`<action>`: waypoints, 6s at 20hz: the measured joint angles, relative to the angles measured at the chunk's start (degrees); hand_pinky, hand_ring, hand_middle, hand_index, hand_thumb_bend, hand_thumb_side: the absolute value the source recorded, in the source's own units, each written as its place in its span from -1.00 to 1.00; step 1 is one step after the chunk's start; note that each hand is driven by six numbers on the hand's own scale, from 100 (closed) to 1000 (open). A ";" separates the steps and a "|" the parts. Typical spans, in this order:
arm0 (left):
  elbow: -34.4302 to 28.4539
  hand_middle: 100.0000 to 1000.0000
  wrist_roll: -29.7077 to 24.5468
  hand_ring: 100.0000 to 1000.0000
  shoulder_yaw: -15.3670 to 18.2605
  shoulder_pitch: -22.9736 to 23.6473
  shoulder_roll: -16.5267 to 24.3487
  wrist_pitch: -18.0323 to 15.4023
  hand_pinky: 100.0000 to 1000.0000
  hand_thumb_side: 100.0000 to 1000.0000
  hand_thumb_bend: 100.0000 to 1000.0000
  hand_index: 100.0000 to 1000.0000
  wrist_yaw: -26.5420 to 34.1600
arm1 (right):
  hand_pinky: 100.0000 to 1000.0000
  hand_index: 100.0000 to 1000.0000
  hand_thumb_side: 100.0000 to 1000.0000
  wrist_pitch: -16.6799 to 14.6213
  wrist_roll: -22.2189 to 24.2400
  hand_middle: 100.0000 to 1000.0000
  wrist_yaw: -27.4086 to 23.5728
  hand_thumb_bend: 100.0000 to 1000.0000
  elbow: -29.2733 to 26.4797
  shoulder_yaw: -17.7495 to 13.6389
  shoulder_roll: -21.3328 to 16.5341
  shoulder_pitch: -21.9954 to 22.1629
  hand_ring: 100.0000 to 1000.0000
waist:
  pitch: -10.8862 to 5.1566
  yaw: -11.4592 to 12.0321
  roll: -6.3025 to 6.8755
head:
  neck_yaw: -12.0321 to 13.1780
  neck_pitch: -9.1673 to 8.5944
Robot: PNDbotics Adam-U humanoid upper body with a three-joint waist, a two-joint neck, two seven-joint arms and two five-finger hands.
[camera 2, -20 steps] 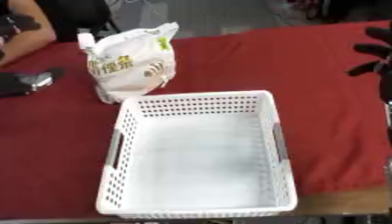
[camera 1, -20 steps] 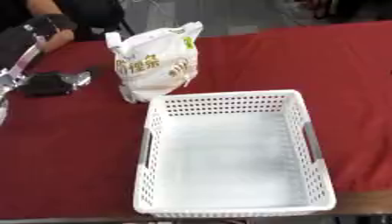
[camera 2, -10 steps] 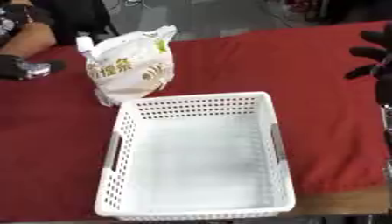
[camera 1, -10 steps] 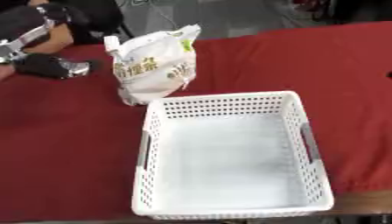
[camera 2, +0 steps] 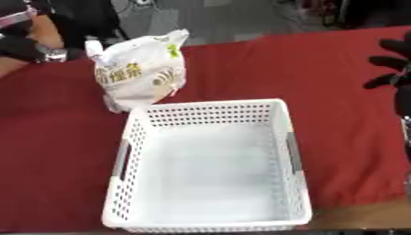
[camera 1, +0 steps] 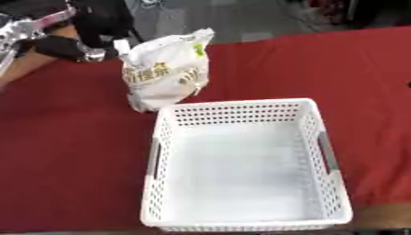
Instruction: Pick up objects on the table and place them in the box.
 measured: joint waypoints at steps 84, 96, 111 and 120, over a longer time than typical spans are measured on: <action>14.65 -1.00 0.39 -1.00 -6.14 -12.97 -7.24 -11.90 -1.00 -0.49 -1.00 -0.85 -15.30 | 0.01 1.00 0.90 -0.22 0.67 0.66 -0.13 -0.48 0.03 -0.01 -0.44 0.70 0.51 | -0.17 0.22 0.67 | -1.06 0.39; -7.21 -1.00 -3.07 -1.00 -9.35 -14.60 -2.34 -10.06 -1.00 -0.50 -1.00 -0.85 -1.55 | 0.01 1.00 0.90 -0.22 0.66 0.66 0.03 -0.48 0.06 -0.02 -0.49 0.91 0.51 | -0.37 0.69 0.88 | -1.08 -0.03; -20.81 -1.00 -10.87 -1.00 -16.16 -17.58 -8.80 -7.12 -1.00 -0.51 -1.00 -0.82 8.69 | 0.01 0.99 0.90 -0.32 0.80 0.65 0.08 -0.48 0.35 0.04 -0.47 0.90 0.51 | -0.53 -0.10 0.88 | -0.74 -0.08; -21.67 -1.00 -14.14 -1.00 -19.66 -15.37 -11.09 -6.81 -1.00 -0.51 -1.00 -0.80 9.90 | 0.01 0.99 0.90 -0.45 0.95 0.65 0.08 -0.48 0.35 0.05 -0.46 0.89 0.51 | -0.53 -0.24 0.89 | -0.51 -0.49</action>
